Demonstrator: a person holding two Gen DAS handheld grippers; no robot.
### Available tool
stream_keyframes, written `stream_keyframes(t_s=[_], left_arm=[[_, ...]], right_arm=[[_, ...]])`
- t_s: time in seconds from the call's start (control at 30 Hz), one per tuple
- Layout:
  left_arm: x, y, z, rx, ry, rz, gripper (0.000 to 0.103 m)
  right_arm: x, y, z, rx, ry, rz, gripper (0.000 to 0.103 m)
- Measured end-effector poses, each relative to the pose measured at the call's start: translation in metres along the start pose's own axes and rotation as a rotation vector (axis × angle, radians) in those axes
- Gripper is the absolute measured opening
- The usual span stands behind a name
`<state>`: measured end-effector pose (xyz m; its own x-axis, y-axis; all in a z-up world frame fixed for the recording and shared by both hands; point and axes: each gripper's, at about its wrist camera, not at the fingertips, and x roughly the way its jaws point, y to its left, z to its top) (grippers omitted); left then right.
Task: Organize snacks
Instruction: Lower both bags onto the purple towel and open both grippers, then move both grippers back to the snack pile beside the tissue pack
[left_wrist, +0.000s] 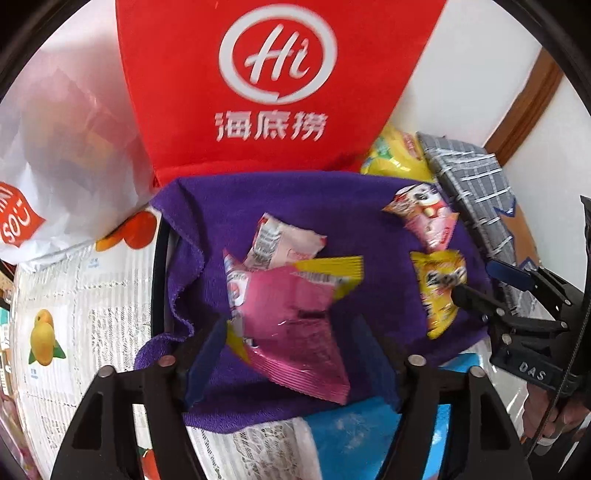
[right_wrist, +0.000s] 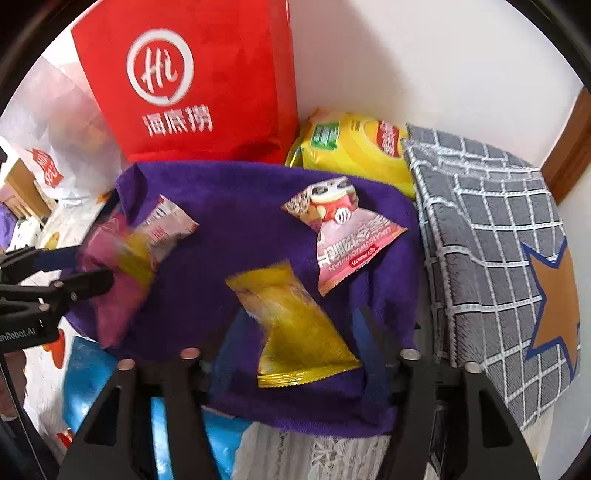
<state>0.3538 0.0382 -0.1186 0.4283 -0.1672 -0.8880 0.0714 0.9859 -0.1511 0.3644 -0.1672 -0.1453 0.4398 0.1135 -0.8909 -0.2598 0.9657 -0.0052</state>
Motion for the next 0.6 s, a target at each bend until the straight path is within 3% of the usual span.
stream_keyframes(t_s=[0.17,0.43,0.6], left_arm=[[-0.030,-0.008,0.000,0.023,-0.053,0.020,0.074],[-0.090,-0.009,-0.011,0.023,-0.192,0.020,0.074],[-0.114,-0.003,-0.034,0.013,-0.227,0.022,0.074]], right_arm=[[-0.039,0.002,-0.007,0.026,-0.049,-0.034,0.076],[-0.101,0.016,-0.035,0.028,-0.115,-0.192,0.077],[-0.128,0.023,-0.065,0.034,-0.195,-0.104,0.077]])
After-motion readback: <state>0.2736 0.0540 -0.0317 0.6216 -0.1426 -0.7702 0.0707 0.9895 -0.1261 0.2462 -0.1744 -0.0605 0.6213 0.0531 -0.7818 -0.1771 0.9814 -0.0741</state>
